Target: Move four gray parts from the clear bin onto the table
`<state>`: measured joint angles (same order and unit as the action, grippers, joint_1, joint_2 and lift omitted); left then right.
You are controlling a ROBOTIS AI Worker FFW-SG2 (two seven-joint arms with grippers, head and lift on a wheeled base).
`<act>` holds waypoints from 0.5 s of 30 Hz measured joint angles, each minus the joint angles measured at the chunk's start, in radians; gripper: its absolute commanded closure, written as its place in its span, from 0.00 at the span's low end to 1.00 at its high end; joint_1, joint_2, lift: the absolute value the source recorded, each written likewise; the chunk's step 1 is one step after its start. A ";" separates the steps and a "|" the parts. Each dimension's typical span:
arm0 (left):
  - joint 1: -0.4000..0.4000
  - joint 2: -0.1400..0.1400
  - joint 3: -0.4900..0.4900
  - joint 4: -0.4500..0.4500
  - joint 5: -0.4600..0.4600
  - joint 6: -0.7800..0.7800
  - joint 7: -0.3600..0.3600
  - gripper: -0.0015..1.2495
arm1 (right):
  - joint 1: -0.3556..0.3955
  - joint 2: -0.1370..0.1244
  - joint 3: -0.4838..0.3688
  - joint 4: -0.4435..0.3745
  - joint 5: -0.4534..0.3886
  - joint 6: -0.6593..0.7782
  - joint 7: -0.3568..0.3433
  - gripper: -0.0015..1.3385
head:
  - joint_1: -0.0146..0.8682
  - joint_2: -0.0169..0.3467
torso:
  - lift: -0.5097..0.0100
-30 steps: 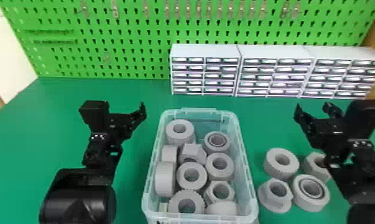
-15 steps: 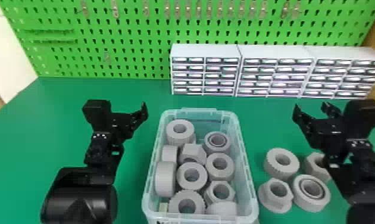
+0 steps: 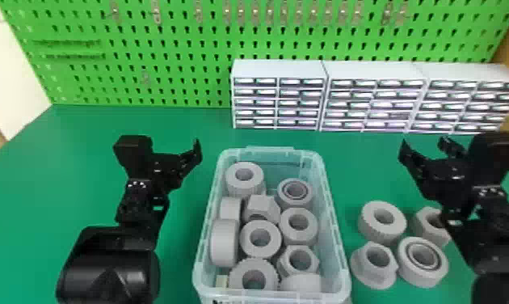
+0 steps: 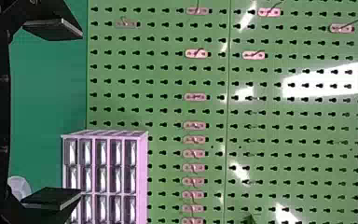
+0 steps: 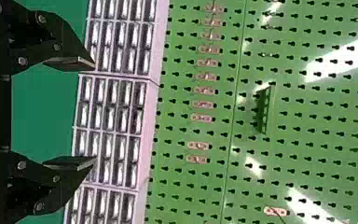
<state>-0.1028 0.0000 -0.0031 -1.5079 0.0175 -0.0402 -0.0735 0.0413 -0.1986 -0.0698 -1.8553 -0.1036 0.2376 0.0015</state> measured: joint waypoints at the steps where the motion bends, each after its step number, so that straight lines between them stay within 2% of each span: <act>1: -0.001 0.000 -0.001 0.000 -0.001 0.000 0.000 0.08 | -0.003 -0.001 0.000 0.002 0.000 0.001 0.000 0.40 | 0.80 0.24 | 0.88; 7: -0.004 0.000 -0.005 0.000 -0.006 0.000 0.000 0.08 | -0.017 -0.015 0.006 0.007 -0.001 0.002 0.000 0.40 | 0.80 0.24 | 0.88; 15: -0.005 0.000 -0.004 0.002 -0.005 0.002 0.000 0.08 | -0.022 -0.013 0.007 0.013 0.000 0.003 0.000 0.40 | 0.80 0.24 | 0.88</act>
<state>-0.1075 0.0000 -0.0067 -1.5061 0.0122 -0.0386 -0.0734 0.0196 -0.2112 -0.0629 -1.8423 -0.1038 0.2408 0.0015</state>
